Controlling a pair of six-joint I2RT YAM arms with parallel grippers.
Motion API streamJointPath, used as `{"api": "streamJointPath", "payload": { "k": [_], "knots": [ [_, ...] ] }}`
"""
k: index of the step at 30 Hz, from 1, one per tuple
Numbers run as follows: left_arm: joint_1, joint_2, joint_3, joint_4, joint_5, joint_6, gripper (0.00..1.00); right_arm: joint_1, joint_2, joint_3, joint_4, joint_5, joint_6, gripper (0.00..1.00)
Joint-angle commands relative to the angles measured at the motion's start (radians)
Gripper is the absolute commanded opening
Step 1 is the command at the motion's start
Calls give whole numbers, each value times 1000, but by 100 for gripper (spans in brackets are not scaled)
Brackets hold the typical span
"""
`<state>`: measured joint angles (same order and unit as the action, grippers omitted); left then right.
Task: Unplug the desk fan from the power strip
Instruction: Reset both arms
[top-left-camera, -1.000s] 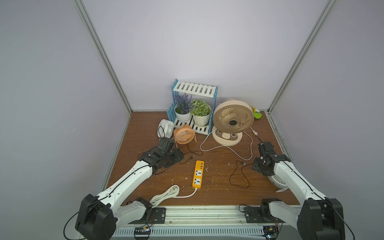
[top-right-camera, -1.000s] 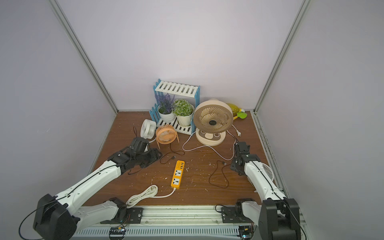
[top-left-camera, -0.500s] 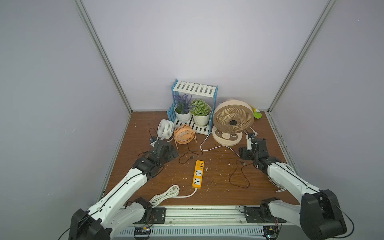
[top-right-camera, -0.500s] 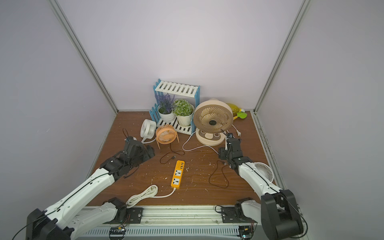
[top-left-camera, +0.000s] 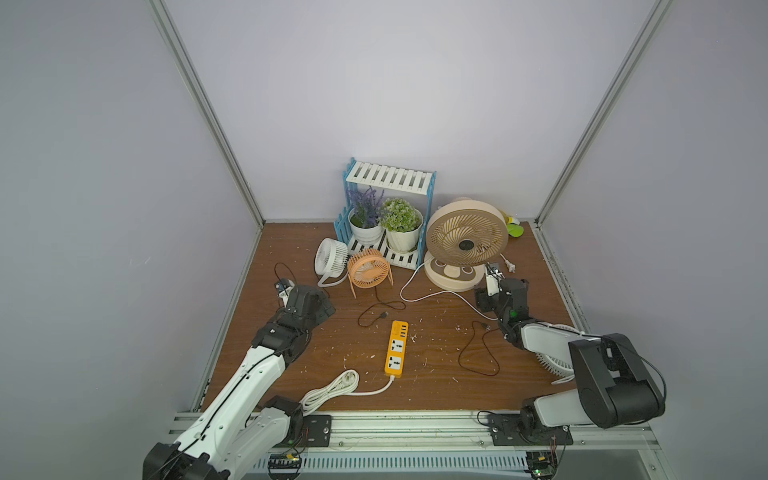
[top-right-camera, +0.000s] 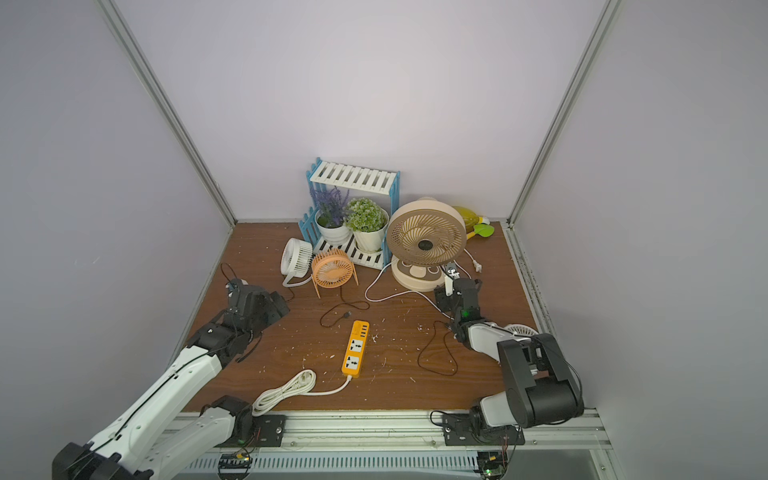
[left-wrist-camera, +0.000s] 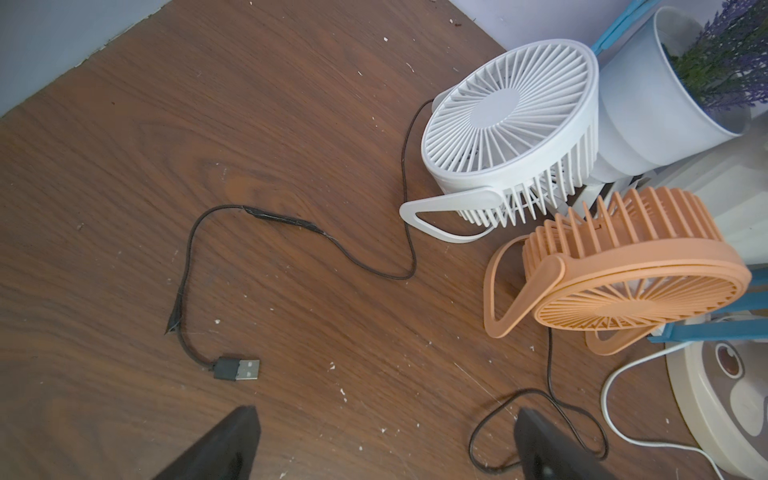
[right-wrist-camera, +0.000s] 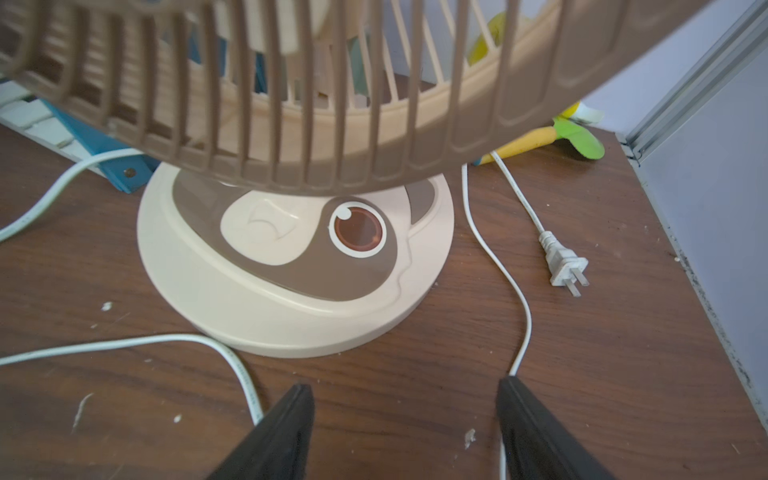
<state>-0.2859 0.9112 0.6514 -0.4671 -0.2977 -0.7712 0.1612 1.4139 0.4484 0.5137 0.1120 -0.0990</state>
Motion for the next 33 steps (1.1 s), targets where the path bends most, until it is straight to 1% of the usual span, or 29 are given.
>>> {"api": "streamJointPath", "payload": {
  "k": [1, 3, 5, 7, 10, 12, 14, 17, 19, 21, 23, 27, 28, 30, 31, 32, 33],
  "knots": [
    [12, -4, -20, 13, -61, 44, 99, -4, -10, -71, 259, -13, -65, 75],
    [13, 7, -21, 27, -80, 69, 99, -15, 35, -81, 323, -16, -55, 75],
    [16, 22, -15, 38, -90, 97, 99, -39, 73, -84, 342, -24, -33, 75],
    [17, 36, -6, 53, -102, 128, 99, -47, 143, -101, 476, -27, -19, 76],
    [17, 50, -18, 118, -125, 185, 99, -73, 113, -65, 352, 24, 35, 81],
    [19, 60, -54, 210, -137, 256, 99, -97, 128, -66, 375, 21, 65, 88],
    [34, 79, -103, 332, -148, 333, 99, -98, 134, -69, 394, 21, 65, 91],
    [120, 136, -165, 518, -104, 417, 99, -98, 132, -70, 394, 22, 66, 94],
    [183, 177, -167, 593, -82, 449, 99, -97, 132, -70, 394, 22, 65, 98],
    [226, 208, -192, 721, -82, 485, 99, -97, 130, -71, 395, 23, 63, 99],
    [255, 259, -230, 877, -51, 511, 99, -97, 131, -70, 392, 24, 65, 99],
    [260, 406, -252, 1038, -7, 583, 99, -97, 129, -70, 390, 24, 64, 99],
    [262, 453, -266, 1124, 11, 604, 99, -97, 128, -70, 389, 24, 65, 99],
    [270, 529, -290, 1247, 79, 630, 99, -97, 125, -68, 382, 22, 64, 99],
    [269, 566, -296, 1288, 140, 659, 99, -98, 120, -63, 366, 21, 64, 99],
    [267, 617, -311, 1369, 208, 689, 99, -97, 118, -61, 353, 22, 62, 99],
    [271, 658, -309, 1437, 236, 694, 99, -97, 119, -60, 353, 22, 61, 99]
  ]
}}
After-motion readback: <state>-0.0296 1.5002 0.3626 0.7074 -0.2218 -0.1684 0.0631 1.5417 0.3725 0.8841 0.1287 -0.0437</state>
